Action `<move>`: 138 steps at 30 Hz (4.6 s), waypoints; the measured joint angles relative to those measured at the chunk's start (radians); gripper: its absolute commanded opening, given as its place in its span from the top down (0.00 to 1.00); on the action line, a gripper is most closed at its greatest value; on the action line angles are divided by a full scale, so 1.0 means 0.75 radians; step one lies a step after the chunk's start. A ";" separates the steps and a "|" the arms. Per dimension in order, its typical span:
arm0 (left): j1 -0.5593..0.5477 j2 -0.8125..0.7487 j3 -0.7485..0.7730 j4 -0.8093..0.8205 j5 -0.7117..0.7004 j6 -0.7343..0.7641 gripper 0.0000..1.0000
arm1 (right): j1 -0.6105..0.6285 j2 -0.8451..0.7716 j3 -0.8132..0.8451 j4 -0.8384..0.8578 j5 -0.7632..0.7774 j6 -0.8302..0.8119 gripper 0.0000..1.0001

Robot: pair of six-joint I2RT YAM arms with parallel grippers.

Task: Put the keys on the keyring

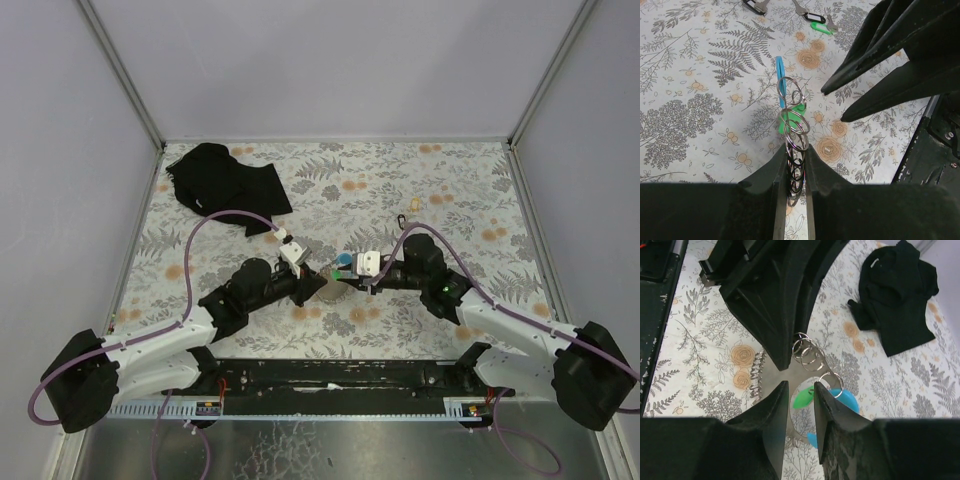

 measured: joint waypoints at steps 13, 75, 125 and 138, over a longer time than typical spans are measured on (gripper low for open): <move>-0.001 -0.001 0.006 -0.013 0.010 0.002 1.00 | 0.022 0.107 0.000 0.123 -0.071 -0.103 0.69; -0.003 -0.003 0.027 -0.050 0.046 0.002 0.95 | 0.140 0.093 0.022 0.106 0.257 -0.175 0.88; 0.426 0.220 -0.225 1.019 0.750 0.064 0.62 | -0.140 0.256 -0.123 0.747 -0.285 0.359 0.99; 0.437 0.348 -0.155 1.050 0.900 0.080 0.75 | -0.140 0.314 -0.131 0.843 -0.316 0.436 0.99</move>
